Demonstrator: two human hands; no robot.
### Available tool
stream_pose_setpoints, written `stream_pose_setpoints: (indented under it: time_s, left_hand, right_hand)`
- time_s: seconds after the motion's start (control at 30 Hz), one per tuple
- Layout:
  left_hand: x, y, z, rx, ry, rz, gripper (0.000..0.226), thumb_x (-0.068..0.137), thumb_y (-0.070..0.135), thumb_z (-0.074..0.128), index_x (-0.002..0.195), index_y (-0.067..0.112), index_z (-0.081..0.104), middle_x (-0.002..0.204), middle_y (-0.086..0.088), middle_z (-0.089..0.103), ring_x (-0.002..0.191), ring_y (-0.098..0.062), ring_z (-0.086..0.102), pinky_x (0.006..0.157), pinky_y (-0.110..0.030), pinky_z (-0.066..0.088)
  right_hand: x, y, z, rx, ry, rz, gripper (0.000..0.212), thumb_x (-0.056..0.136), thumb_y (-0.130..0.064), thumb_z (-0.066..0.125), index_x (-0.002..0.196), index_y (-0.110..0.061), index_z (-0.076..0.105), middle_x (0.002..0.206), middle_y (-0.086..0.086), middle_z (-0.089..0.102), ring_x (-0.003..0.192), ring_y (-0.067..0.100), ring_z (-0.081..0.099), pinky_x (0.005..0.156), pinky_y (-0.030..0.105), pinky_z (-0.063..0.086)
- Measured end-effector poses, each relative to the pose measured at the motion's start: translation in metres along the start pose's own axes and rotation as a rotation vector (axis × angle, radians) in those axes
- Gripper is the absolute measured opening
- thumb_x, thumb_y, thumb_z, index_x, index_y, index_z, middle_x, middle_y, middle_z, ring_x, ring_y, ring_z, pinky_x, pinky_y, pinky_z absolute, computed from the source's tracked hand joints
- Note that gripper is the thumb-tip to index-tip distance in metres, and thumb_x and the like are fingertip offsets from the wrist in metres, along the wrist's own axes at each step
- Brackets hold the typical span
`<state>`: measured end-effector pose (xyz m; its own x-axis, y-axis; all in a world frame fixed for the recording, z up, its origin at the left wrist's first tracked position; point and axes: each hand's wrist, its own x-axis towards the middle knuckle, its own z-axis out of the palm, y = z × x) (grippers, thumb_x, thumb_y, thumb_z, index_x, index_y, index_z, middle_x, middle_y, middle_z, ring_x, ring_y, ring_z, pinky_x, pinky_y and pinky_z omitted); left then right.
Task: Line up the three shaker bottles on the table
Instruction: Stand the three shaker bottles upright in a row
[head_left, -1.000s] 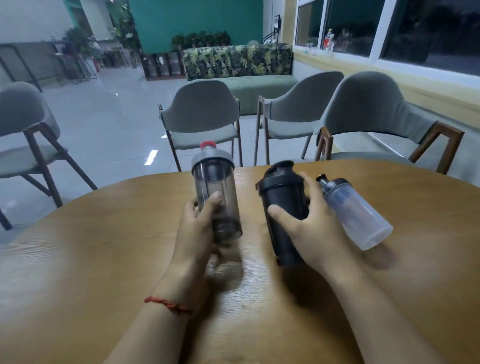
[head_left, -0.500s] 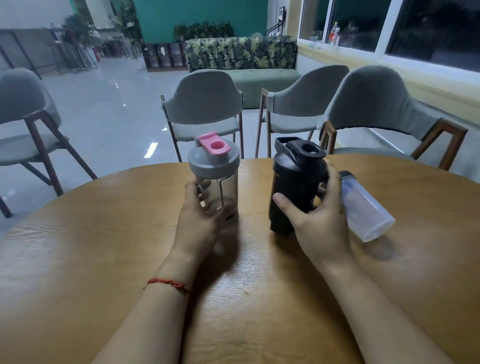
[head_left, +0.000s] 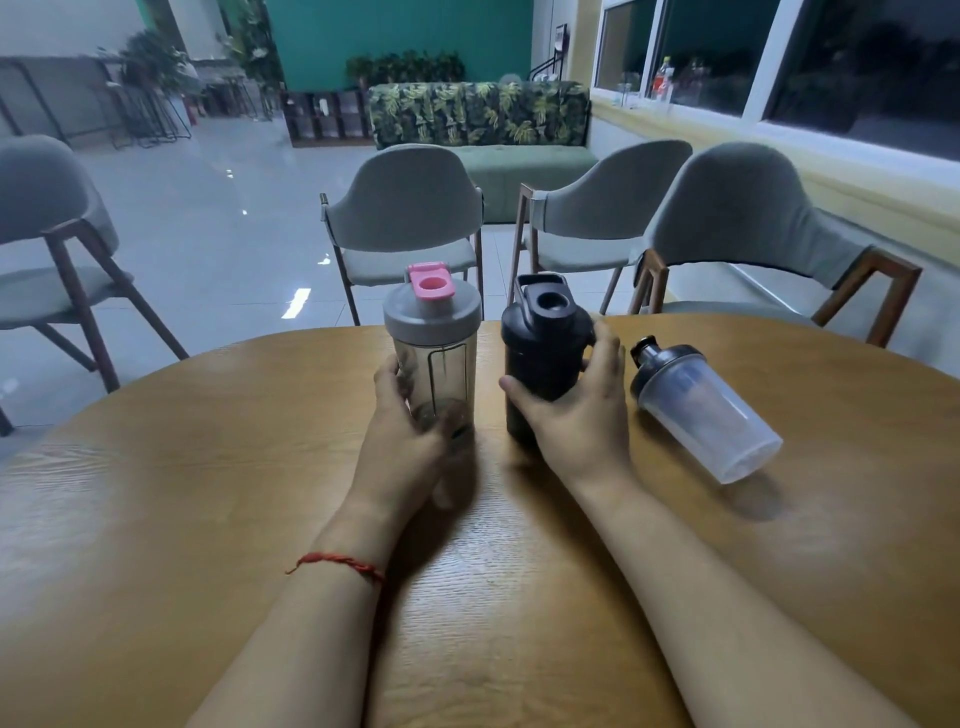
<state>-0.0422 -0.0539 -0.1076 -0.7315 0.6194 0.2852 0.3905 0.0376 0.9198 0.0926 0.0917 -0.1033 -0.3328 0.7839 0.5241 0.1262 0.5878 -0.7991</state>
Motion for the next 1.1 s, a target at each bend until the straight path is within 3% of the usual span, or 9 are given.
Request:
stream_pose_setpoints:
  time_s: [0.1,0.27,0.4,0.47,0.53,0.7,0.83,0.9,1.1]
  left_hand:
    - [0.0,0.0,0.0,0.055,0.056,0.01,0.076,0.085,0.029,0.081,0.15,0.032,0.041,0.145,0.004,0.052,0.13,-0.016,0.057,0.109,-0.044,0.049]
    - [0.0,-0.002,0.001,0.062,0.025,-0.014,0.078,0.087,0.017,0.082,0.152,0.022,0.039,0.144,0.002,0.053,0.11,0.027,0.05,0.087,-0.002,0.045]
    - [-0.001,-0.001,0.003,0.051,0.012,-0.001,0.081,0.088,0.019,0.082,0.154,0.02,0.034,0.14,0.005,0.051,0.105,0.032,0.048,0.086,-0.002,0.046]
    - [-0.001,-0.001,0.003,0.027,0.032,0.0,0.084,0.086,0.023,0.084,0.154,0.023,0.035,0.142,0.004,0.052,0.115,0.022,0.052,0.098,-0.018,0.051]
    - [-0.001,0.0,0.004,0.012,0.037,0.001,0.085,0.085,0.024,0.085,0.153,0.026,0.034,0.144,0.003,0.052,0.12,0.015,0.053,0.102,-0.027,0.053]
    - [-0.004,-0.001,0.01,0.029,0.027,0.019,0.083,0.09,0.013,0.08,0.156,0.016,0.03,0.142,-0.001,0.049,0.1,0.035,0.049,0.079,0.002,0.044]
    - [-0.004,0.0,0.009,0.029,0.058,0.011,0.087,0.089,0.019,0.081,0.157,0.022,0.027,0.144,0.006,0.045,0.108,0.019,0.054,0.079,0.0,0.043]
    - [-0.004,-0.001,0.01,0.026,0.062,0.018,0.086,0.089,0.021,0.082,0.156,0.024,0.029,0.144,0.008,0.046,0.112,0.01,0.054,0.085,-0.006,0.043]
    - [-0.002,-0.01,0.012,0.019,0.062,0.006,0.077,0.087,0.017,0.084,0.149,0.019,0.038,0.135,0.002,0.056,0.099,0.03,0.053,0.092,-0.025,0.051]
  right_hand:
    - [-0.005,0.002,0.0,-0.018,-0.047,0.064,0.104,0.072,-0.047,0.097,0.155,-0.025,0.038,0.144,-0.004,0.048,0.134,0.021,0.053,0.108,0.043,0.052]
    - [0.001,-0.004,-0.039,-0.118,-0.168,0.127,0.111,0.073,-0.057,0.093,0.164,-0.034,0.033,0.161,-0.005,0.043,0.146,0.018,0.045,0.117,0.046,0.045]
    - [0.007,-0.011,-0.101,-0.212,-0.022,-0.021,0.067,0.089,-0.053,0.075,0.148,-0.03,0.056,0.138,-0.01,0.057,0.133,0.015,0.05,0.108,0.034,0.042]
    - [0.008,-0.005,-0.123,-0.376,0.044,-0.04,0.057,0.091,-0.055,0.062,0.142,-0.029,0.061,0.136,-0.006,0.061,0.131,0.019,0.049,0.106,0.041,0.044]
    - [0.009,0.007,-0.134,-0.588,0.027,-0.013,0.06,0.091,-0.056,0.062,0.145,-0.029,0.058,0.145,0.0,0.06,0.138,0.026,0.047,0.11,0.05,0.043]
    - [0.003,0.028,-0.135,-0.747,-0.141,0.173,0.087,0.092,-0.061,0.069,0.165,-0.033,0.033,0.166,0.002,0.041,0.149,0.032,0.037,0.112,0.052,0.041]
    - [0.008,0.033,-0.137,-0.821,-0.159,0.26,0.093,0.093,-0.062,0.067,0.169,-0.033,0.022,0.162,0.004,0.046,0.138,0.035,0.047,0.099,0.05,0.048]
    - [0.011,0.035,-0.14,-0.761,-0.122,0.297,0.095,0.091,-0.064,0.07,0.168,-0.031,0.026,0.156,0.007,0.054,0.135,0.037,0.053,0.097,0.05,0.049]
    - [0.011,0.03,-0.128,-0.078,0.067,0.363,0.076,0.08,-0.087,0.065,0.139,-0.04,0.058,0.126,-0.006,0.069,0.123,0.027,0.063,0.101,0.055,0.055]
